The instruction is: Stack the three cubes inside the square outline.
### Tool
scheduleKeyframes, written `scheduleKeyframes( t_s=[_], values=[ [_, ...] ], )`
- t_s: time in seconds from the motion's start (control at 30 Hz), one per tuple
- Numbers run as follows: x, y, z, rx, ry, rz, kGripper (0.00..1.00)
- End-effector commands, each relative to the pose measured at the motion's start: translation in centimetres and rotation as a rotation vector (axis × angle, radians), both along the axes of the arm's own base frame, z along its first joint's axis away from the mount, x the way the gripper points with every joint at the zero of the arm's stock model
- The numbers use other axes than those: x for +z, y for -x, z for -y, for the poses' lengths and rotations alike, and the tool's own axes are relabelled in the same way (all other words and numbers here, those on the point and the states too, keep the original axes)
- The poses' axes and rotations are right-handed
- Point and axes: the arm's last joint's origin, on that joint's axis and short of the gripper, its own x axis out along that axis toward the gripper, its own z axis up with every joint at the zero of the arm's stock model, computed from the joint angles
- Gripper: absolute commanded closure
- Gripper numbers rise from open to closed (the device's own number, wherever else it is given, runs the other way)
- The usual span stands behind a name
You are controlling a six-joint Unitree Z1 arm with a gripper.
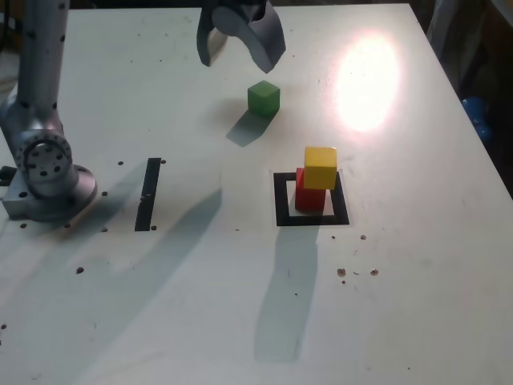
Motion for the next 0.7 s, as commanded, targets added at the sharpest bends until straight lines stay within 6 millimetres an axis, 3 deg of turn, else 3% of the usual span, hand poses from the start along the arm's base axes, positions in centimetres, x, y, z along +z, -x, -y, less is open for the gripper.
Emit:
scheduleKeyframes(
  t_s=[0.0, 0.27, 0.67],
  values=[
    [0.0, -0.3, -0.3, -0.062, 0.018, 0.010, 0.00],
    [-0.5, -1.4, -0.6, -0.163, 0.030, 0.032, 0.01],
    [-4.2, -2.8, -1.4, -0.166, 0.066, -0.004, 0.03]
  ],
)
